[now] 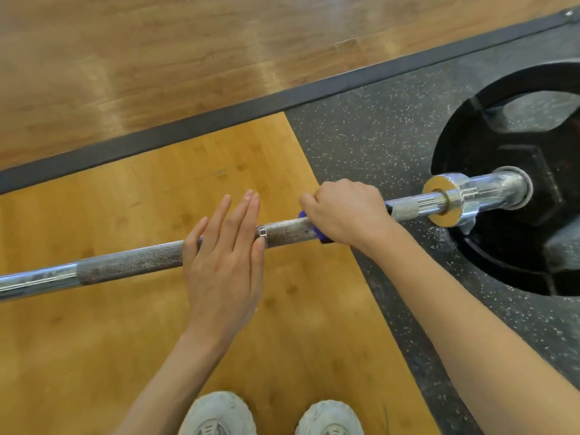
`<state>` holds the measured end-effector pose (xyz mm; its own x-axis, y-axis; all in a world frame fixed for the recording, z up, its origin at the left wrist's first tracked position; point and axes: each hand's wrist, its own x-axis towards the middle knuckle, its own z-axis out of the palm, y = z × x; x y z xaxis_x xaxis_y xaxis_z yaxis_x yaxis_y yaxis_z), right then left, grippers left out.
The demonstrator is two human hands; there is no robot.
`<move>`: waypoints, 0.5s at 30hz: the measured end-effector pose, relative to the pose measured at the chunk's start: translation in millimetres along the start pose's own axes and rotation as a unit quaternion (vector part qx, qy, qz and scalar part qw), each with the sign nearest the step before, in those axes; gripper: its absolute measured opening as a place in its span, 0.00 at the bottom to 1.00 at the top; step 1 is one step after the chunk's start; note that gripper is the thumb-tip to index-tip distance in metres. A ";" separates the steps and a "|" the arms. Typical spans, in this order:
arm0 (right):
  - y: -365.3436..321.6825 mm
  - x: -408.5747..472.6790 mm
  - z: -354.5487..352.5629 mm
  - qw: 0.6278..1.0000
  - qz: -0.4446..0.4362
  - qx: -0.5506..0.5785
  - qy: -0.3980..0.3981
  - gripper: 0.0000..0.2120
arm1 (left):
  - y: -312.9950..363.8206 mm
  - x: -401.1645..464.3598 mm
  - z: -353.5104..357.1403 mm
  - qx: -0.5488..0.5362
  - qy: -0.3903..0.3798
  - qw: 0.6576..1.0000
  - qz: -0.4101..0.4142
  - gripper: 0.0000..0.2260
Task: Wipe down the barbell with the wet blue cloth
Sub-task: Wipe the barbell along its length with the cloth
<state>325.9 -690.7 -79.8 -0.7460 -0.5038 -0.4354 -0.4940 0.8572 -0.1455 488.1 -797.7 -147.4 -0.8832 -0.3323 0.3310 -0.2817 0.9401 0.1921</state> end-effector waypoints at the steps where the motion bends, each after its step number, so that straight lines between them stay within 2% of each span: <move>1: -8.0 0.9 0.3 0.999 -0.020 -0.025 0.003 0.19 | 0.9 0.3 0.3 -0.001 0.001 1.000 -0.002 0.21; 4: -37.2 -1.6 11.5 0.992 -0.120 -0.022 0.011 0.17 | -0.5 -0.8 0.9 -0.004 0.001 1.000 -0.002 0.21; 5: -34.5 -1.4 10.1 0.991 -0.129 -0.024 0.010 0.16 | -1.1 -0.2 0.9 -0.002 0.002 1.000 -0.001 0.21; 7: -11.0 1.9 5.5 0.996 -0.070 -0.048 0.003 0.15 | -1.6 0.2 0.2 0.003 -0.002 1.000 0.004 0.21; 8: 0.5 2.4 7.6 0.997 -0.033 -0.066 0.030 0.15 | -0.6 0.5 -0.2 0.003 -0.002 1.000 0.005 0.21; 10: -1.5 -1.6 29.0 0.977 -0.018 -0.094 0.189 0.19 | 0.0 1.2 0.0 0.002 0.000 1.000 0.003 0.21; 13: -28.4 -16.9 65.1 0.923 -0.088 0.042 0.373 0.20 | -0.8 0.7 0.0 -0.005 0.008 1.000 0.003 0.20; 15: -11.3 -26.9 79.3 0.911 -0.135 0.053 0.387 0.21 | -0.9 1.6 -0.5 -0.003 0.012 1.000 0.004 0.20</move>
<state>387.0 -678.4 -136.9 -0.7151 -0.5874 0.3789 -0.6910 0.6759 -0.2563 487.2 -799.1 -146.6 -0.8762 -0.3269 0.3542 -0.2727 0.9422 0.1948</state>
